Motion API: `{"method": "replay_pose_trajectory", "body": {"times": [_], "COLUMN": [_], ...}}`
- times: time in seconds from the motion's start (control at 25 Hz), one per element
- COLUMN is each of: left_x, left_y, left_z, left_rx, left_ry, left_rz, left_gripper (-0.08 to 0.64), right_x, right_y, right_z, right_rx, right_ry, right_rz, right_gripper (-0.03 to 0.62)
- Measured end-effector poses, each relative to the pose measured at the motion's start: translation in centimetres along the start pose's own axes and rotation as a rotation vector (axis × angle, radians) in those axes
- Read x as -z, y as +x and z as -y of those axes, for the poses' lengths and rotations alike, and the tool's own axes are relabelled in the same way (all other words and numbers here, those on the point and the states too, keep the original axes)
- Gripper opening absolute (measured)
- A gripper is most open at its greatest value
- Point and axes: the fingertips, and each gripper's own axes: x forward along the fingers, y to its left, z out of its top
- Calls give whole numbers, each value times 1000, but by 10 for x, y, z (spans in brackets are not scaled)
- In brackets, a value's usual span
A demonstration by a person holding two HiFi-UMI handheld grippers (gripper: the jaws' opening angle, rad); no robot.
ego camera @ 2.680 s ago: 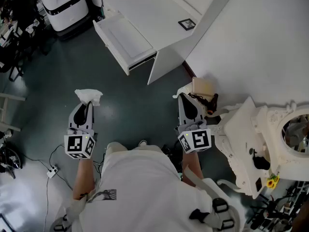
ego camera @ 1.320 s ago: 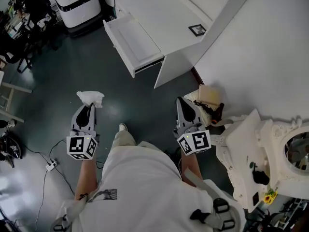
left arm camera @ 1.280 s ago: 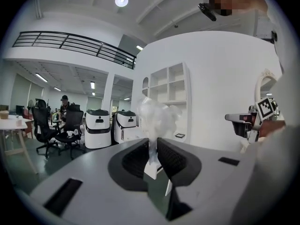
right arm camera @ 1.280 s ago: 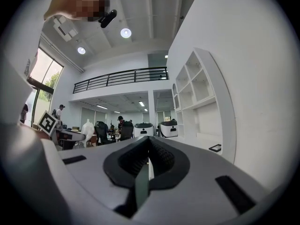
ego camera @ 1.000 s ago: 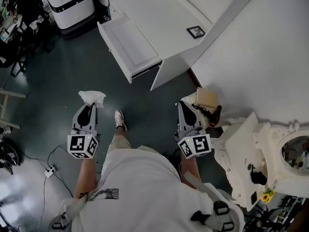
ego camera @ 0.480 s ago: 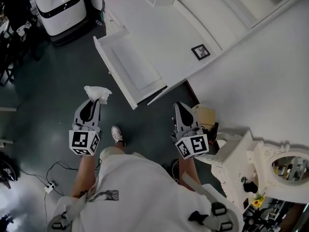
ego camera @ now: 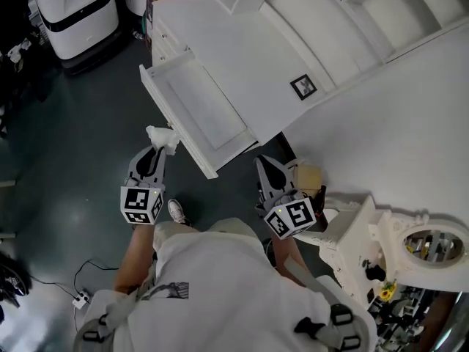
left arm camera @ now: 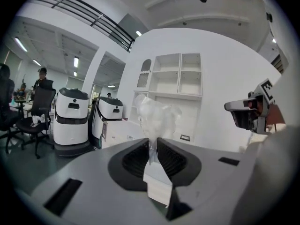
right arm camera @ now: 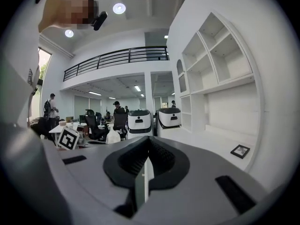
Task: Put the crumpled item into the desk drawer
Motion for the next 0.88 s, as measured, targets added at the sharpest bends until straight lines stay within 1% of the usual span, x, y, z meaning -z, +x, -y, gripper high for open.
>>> {"method": "replay_pose_trajectory", "body": {"times": [0.12, 0.28, 0.48, 0.68, 0.88], "left_x": [5, 1, 11, 22, 21], "left_y": [19, 35, 47, 60, 80], "left_z": [0, 6, 6, 19, 30], "left_rx": [38, 84, 99, 127, 120], "left_ry": [-36, -27, -18, -3, 11], "left_rz": [-10, -17, -75, -133, -158], "left_gripper": [64, 64, 64, 64, 64], "right_x": [-13, -26, -25, -21, -24], "right_y": [5, 15, 23, 27, 42], "right_z": [5, 10, 20, 45, 71], "right_rx": [24, 42, 52, 69, 31], "right_ry": [-29, -34, 4, 39, 47], "right_rz": [-10, 8, 49, 70, 100], "right_gripper": [11, 11, 11, 11, 11]}}
